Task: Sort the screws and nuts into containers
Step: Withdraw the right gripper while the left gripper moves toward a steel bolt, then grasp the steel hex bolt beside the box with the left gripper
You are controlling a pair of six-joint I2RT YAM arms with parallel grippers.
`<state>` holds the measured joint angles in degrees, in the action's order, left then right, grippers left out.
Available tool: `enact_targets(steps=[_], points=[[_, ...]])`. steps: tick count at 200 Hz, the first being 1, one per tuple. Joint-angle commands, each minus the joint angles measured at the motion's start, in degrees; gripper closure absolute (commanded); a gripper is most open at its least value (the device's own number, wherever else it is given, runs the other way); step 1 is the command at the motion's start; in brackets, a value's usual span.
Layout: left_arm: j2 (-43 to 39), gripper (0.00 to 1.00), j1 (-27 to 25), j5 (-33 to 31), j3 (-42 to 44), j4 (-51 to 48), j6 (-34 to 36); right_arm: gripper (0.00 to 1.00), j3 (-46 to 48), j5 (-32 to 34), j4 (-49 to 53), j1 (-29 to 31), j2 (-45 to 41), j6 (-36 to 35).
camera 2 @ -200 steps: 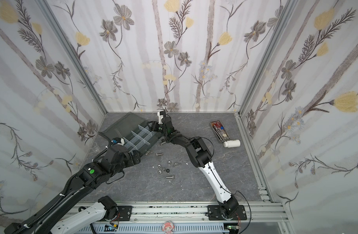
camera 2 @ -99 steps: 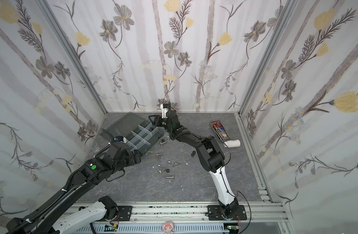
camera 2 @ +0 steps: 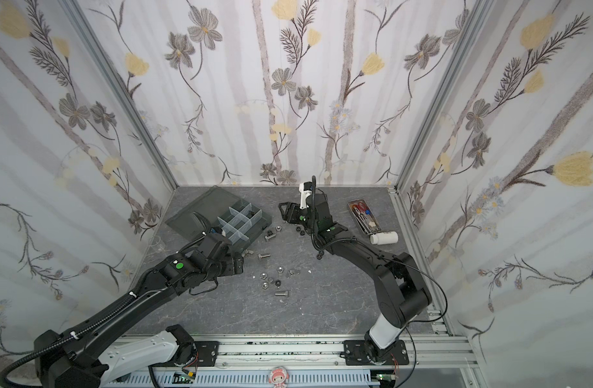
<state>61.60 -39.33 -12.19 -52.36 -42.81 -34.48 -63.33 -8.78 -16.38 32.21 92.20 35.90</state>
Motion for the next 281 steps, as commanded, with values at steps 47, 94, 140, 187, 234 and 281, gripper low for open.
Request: enact_targets(steps=[47, 94, 140, 187, 234, 281], points=[[9.96, 0.05, -2.76, -2.32, 0.73, 8.85, -3.29, 0.31, 18.12, 4.43, 4.54, -5.17, -20.46, 0.24], [21.57, 0.05, -5.6, -5.68, -3.03, 11.34, -5.85, 0.29, 28.19, 9.79, 7.22, -6.27, -32.67, 0.59], [32.57, 0.07, -6.99, -6.75, -9.4, 11.25, -7.0, 0.27, 34.35, 10.53, 7.86, -7.06, -38.38, 1.45], [39.87, 0.06, -7.07, -7.9, -14.39, 10.0, -7.42, 0.27, 36.66, 9.34, 6.85, -7.61, -39.3, 1.7], [43.89, 0.06, -5.94, -5.71, -15.67, 11.81, -8.04, 0.26, 36.88, 7.84, 5.88, -7.95, -37.95, 1.54], [46.97, 0.07, -4.64, -3.83, -16.72, 13.87, -8.24, 0.26, 36.7, 7.17, 5.84, -7.99, -37.46, 1.3]])
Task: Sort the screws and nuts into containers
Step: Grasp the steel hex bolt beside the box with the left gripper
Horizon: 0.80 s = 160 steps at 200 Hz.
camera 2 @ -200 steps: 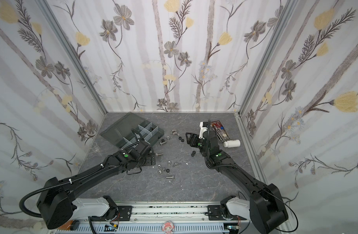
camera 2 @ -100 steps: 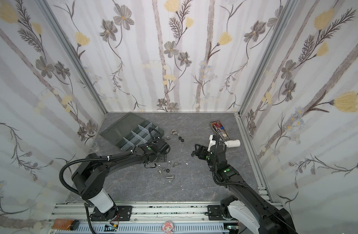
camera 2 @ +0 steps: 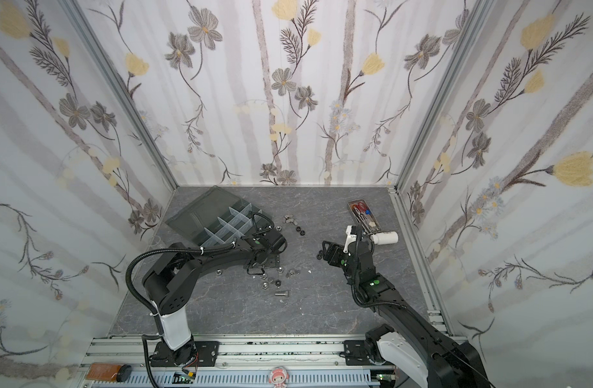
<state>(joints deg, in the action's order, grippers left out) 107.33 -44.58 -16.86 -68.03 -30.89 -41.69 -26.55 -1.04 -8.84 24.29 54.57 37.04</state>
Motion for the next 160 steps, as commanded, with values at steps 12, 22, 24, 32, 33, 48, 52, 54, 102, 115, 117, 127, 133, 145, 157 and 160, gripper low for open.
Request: enact_targets(steps=[12, 22, 24, 32, 33, 48, 52, 54, 102, 115, 117, 127, 133, 145, 157, 160], points=[[1.8, 0.08, 1.13, 1.42, -1.14, 2.5, -1.03, 0.26, -0.11, -0.63, -1.7, -0.12, 0.27, 0.12], [2.13, 0.09, 1.41, 1.69, -1.36, 2.91, -1.07, 0.26, -0.09, -0.63, -1.8, -0.04, 0.35, 0.06], [2.17, 0.09, 1.46, 1.8, -1.39, 2.98, -1.03, 0.26, -0.09, -0.63, -1.8, -0.1, 0.36, 0.12], [2.48, 0.1, 1.66, 1.98, -1.53, 3.2, -1.02, 0.26, 0.0, -0.54, -1.79, -0.12, 0.37, 0.13], [2.51, 0.1, 1.63, 1.95, -1.55, 3.2, -1.02, 0.26, 0.0, -0.5, -1.84, -0.12, 0.41, 0.09], [3.02, 0.12, 1.73, 2.03, -1.91, 3.3, -1.04, 0.26, 0.18, -0.54, -2.04, -0.1, 0.61, 0.06], [3.18, 0.12, 1.77, 2.02, -2.02, 3.36, -1.09, 0.26, 0.3, -0.48, -2.11, -0.11, 0.69, 0.06], [3.18, 0.12, 1.71, 2.01, -2.04, 3.38, -1.04, 0.26, 0.27, -0.59, -2.09, -0.12, 0.71, 0.06], [3.85, 0.2, 2.3, 1.95, -2.1, 3.65, -0.94, 0.26, 0.53, -0.73, -2.67, -0.11, 1.11, 0.14], [4.07, 0.22, 2.4, 1.59, -2.19, 3.56, -0.85, 0.26, 0.53, -0.8, -2.68, -0.1, 1.16, 0.15], [4.13, 0.22, 2.46, 1.62, -2.19, 3.56, -0.85, 0.26, 0.53, -0.83, -2.67, -0.07, 1.09, 0.14], [4.28, 0.25, 2.52, 1.58, -2.19, 3.58, -0.76, 0.26, 0.53, -0.8, -2.67, -0.12, 0.99, 0.14], [4.38, 0.26, 2.55, 1.6, -2.19, 3.64, -0.76, 0.26, 0.62, -0.8, -2.59, -0.08, 0.85, 0.07], [4.4, 0.3, 2.66, 1.59, -2.2, 3.65, -0.67, 0.26, 0.78, -0.72, -2.59, -0.12, 0.63, 0.11], [4.37, 0.33, 2.72, 1.64, -2.25, 3.65, -0.67, 0.26, 0.88, -0.63, -2.52, -0.17, 0.42, 0.07], [4.34, 0.33, 2.71, 1.58, -2.2, 3.65, -0.63, 0.26, 0.88, -0.62, -2.5, -0.17, 0.45, 0.13]])
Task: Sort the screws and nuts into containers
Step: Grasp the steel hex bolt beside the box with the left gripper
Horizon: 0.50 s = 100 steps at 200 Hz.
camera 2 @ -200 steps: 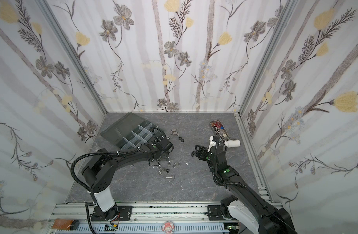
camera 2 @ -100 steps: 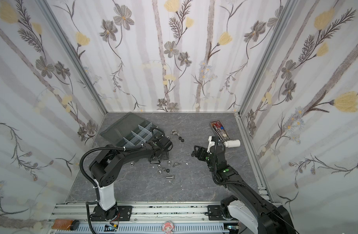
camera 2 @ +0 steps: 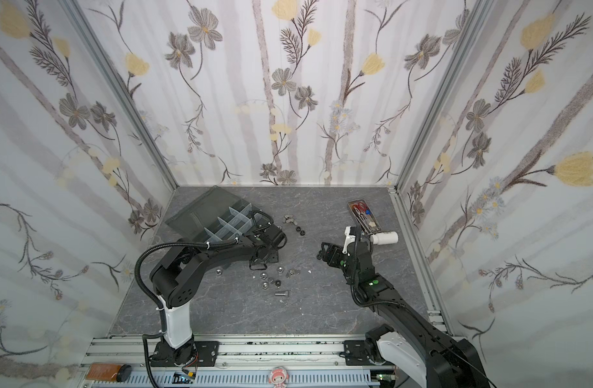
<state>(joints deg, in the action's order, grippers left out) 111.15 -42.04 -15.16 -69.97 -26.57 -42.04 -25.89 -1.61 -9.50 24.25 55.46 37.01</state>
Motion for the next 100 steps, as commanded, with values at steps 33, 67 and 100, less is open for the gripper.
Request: enact_targets(steps=[33, 67, 100], points=[[0.24, 0.43, 0.11, -0.25, -0.16, -0.83, -0.15, 0.26, 0.4, -0.05, -1.94, -0.12, -0.44, 0.2], [-0.49, 0.52, 0.03, -0.26, 0.3, -0.77, -0.06, 0.27, 0.36, -0.17, -2.3, -0.15, -0.27, 0.4], [-1.1, 0.56, 0.07, -0.14, 0.48, -0.84, 0.03, 0.27, 0.25, -0.41, -2.59, -0.15, -0.14, 0.35]])
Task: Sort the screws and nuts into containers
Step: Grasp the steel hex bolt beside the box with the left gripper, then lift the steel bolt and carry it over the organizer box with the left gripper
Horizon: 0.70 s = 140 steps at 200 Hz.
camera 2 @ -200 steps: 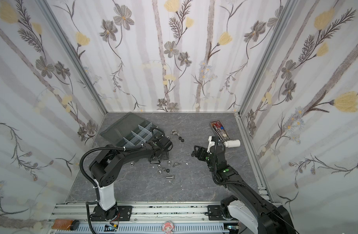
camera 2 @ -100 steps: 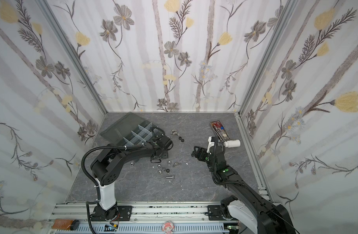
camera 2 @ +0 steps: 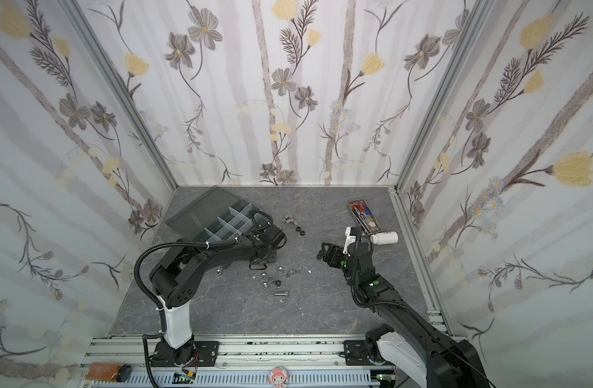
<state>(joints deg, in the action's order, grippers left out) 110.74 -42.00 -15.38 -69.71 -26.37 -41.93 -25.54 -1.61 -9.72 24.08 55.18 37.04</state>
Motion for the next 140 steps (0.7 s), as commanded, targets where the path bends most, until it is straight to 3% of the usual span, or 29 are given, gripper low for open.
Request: enact_targets(steps=[1, 91, 140], points=[[-0.74, 0.56, -0.04, 0.08, 0.2, -1.04, -0.08, 0.27, -0.07, -0.41, -2.35, 0.02, 0.17, 0.32], [-7.19, 0.58, 0.24, -0.62, -2.19, -4.28, 1.67, 0.26, -0.82, -2.03, -1.7, 0.17, 0.85, 0.67], [-12.55, 0.58, 3.92, -0.01, -1.49, -5.35, 3.33, 0.26, -0.83, -4.35, -1.75, 0.84, 1.77, 0.18]])
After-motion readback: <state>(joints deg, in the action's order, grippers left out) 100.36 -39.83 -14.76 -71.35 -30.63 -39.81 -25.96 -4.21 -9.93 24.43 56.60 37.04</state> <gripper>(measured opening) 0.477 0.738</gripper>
